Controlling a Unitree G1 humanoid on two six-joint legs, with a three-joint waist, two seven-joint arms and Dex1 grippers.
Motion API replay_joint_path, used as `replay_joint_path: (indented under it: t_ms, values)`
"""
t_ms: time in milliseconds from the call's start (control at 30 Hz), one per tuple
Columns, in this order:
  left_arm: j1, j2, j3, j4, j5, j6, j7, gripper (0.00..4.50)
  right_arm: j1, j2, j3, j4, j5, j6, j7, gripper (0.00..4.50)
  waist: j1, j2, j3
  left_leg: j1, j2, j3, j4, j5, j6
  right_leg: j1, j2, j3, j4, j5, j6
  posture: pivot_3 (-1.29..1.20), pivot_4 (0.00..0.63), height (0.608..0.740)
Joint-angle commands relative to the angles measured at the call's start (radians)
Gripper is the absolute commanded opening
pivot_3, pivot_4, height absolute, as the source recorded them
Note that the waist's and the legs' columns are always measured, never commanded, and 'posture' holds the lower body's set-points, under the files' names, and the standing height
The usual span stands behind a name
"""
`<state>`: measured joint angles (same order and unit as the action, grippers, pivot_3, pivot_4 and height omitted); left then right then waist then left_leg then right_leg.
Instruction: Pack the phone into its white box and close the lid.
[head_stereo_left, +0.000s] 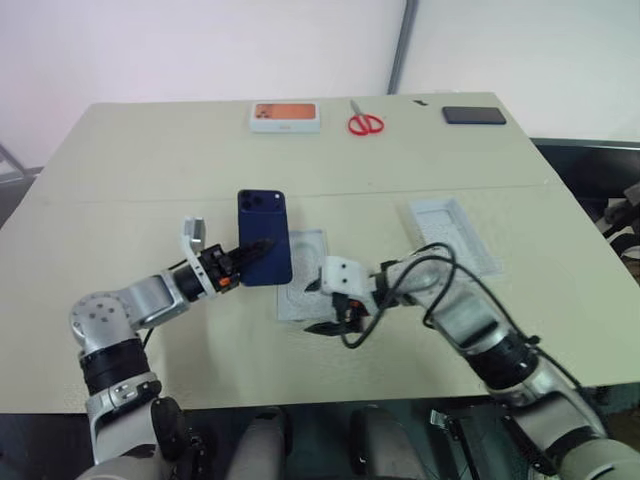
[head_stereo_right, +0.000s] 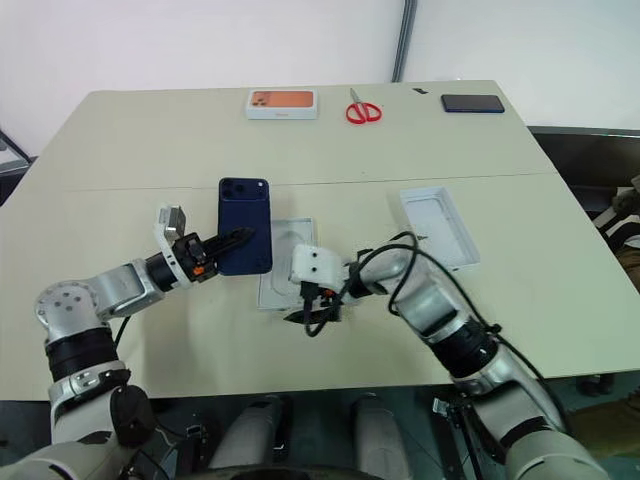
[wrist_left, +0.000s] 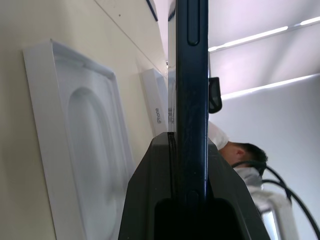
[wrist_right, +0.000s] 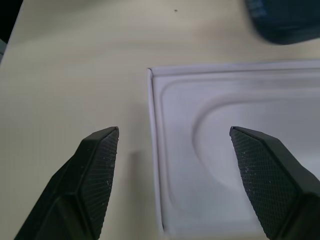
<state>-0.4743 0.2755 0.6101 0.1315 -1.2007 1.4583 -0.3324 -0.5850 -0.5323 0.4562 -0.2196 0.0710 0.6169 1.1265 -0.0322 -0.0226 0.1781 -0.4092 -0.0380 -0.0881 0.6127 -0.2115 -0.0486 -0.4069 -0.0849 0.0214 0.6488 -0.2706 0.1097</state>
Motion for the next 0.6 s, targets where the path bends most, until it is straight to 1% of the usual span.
replay_joint_path:
  t_ms: [33, 100, 200, 300, 467, 533, 567, 600]
  values:
    - [0.012, -0.023, 0.002, -0.059, -0.066, -0.003, 0.043, 0.00, 0.012, -0.088, -0.079, -0.050, 0.047, -0.007, 0.049, 3.81, 0.009, -0.002, 0.001, 0.000, 0.000, 0.000, 0.000, 0.000, 0.000, 0.000, 0.000, 0.000, 0.000, 0.000, 0.000, 0.00, 0.150, 0.740]
    - [0.030, -0.043, -0.015, -0.077, -0.074, -0.005, 0.061, 0.00, 0.023, -0.123, -0.135, -0.004, 0.059, -0.041, 0.035, 3.81, 0.015, -0.002, 0.001, 0.000, 0.000, 0.001, 0.000, 0.000, 0.000, 0.000, 0.000, -0.001, -0.001, 0.000, 0.000, 0.00, 0.150, 0.740]
    - [0.050, -0.057, -0.037, -0.085, -0.079, -0.007, 0.079, 0.00, 0.040, -0.152, -0.173, 0.060, 0.047, -0.093, 0.012, 3.81, 0.018, -0.002, 0.001, 0.000, 0.000, 0.002, 0.000, 0.000, 0.000, 0.001, 0.000, 0.000, -0.001, 0.000, 0.000, 0.00, 0.150, 0.740]
    - [0.062, -0.060, -0.060, -0.083, -0.077, -0.009, 0.087, 0.00, 0.043, -0.151, -0.184, 0.104, 0.031, -0.117, -0.026, 3.81, 0.017, -0.002, 0.001, 0.000, 0.000, 0.002, 0.000, 0.000, 0.000, 0.001, 0.000, 0.000, -0.001, 0.000, 0.000, 0.00, 0.150, 0.740]
    - [0.065, -0.058, -0.090, -0.061, -0.077, -0.009, 0.087, 0.00, 0.032, -0.115, -0.174, 0.116, 0.030, -0.131, -0.064, 3.81, 0.018, -0.002, 0.001, 0.000, 0.000, 0.002, 0.000, 0.000, 0.000, 0.001, 0.000, 0.000, -0.001, 0.000, 0.000, 0.00, 0.150, 0.740]
    - [0.069, -0.043, -0.123, -0.076, -0.055, -0.018, 0.058, 0.99, 0.025, -0.101, -0.167, 0.123, 0.023, -0.137, -0.077, 3.88, 0.019, -0.002, 0.001, 0.000, 0.000, 0.002, 0.000, 0.000, 0.000, 0.001, 0.000, 0.000, -0.001, 0.000, 0.000, 0.00, 0.150, 0.740]
    - [0.066, -0.043, -0.123, -0.064, -0.063, -0.010, 0.057, 1.22, 0.023, -0.098, -0.165, 0.126, 0.022, -0.139, -0.078, 3.88, 0.019, -0.002, 0.001, 0.000, 0.000, 0.002, 0.000, 0.000, 0.000, 0.001, 0.000, 0.000, -0.001, 0.000, 0.000, 0.00, 0.150, 0.740]
    - [0.064, -0.044, -0.123, -0.053, -0.072, -0.006, 0.058, 1.68, 0.021, -0.096, -0.164, 0.128, 0.022, -0.140, -0.078, 3.88, 0.019, -0.002, 0.001, 0.000, 0.000, 0.002, 0.000, 0.000, 0.000, 0.001, 0.000, 0.000, -0.001, 0.000, 0.000, 0.00, 0.150, 0.740]
